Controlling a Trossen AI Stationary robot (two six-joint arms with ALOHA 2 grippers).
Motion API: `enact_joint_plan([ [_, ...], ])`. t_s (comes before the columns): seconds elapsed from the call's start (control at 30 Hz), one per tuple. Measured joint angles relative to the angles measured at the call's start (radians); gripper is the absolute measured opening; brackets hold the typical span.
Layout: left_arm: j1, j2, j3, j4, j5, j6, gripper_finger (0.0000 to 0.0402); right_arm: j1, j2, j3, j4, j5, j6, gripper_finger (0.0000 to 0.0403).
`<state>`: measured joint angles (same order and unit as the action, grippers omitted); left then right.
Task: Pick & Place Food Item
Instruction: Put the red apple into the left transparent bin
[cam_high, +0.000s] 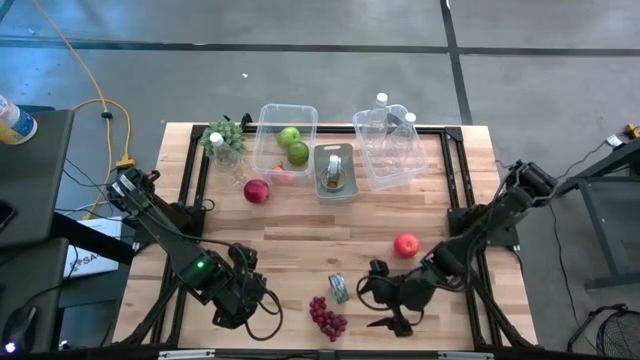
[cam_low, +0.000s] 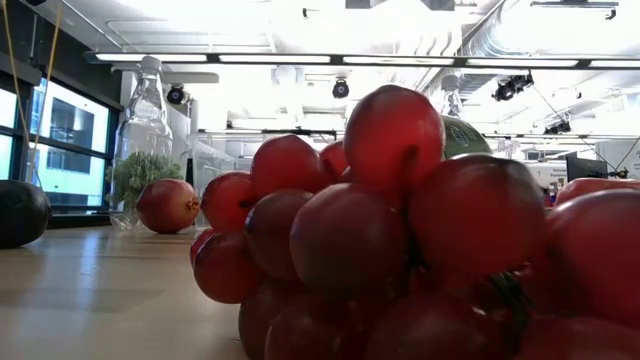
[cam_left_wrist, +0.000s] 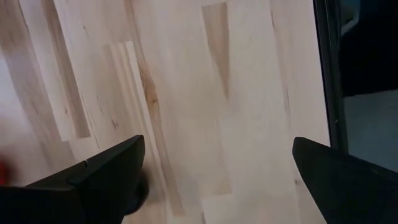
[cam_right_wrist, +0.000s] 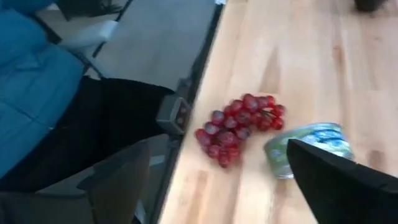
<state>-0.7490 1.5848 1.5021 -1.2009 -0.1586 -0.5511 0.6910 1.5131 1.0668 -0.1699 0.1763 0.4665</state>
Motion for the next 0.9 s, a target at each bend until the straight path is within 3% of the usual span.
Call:
enact_joint_plan([
  [0.1,0.0,0.0,0.0,0.0,0.005,-0.02,0.0398,-0.017,0.0,0.0,-0.011,-0.016,0.002,0.0395],
  [0.37,0.0,0.0,0.0,0.001,0.006,-0.026,0.0398,-0.013,0.0,0.0,-0.102,-0.047,0.118,0.0377],
  [0.6,0.0,0.0,0.0,0.003,0.005,-0.026,0.0398,-0.02,-0.001,0.0,-0.545,0.058,0.456,0.0377],
  [0.77,0.0,0.0,0.0,0.004,0.002,-0.065,0.0398,-0.091,-0.002,0.0,-0.741,0.163,0.499,0.0377],
  [0.9,0.0,0.0,0.0,0.005,0.0,-0.135,0.0398,-0.174,-0.002,0.0,-0.806,0.168,0.506,0.0377],
])
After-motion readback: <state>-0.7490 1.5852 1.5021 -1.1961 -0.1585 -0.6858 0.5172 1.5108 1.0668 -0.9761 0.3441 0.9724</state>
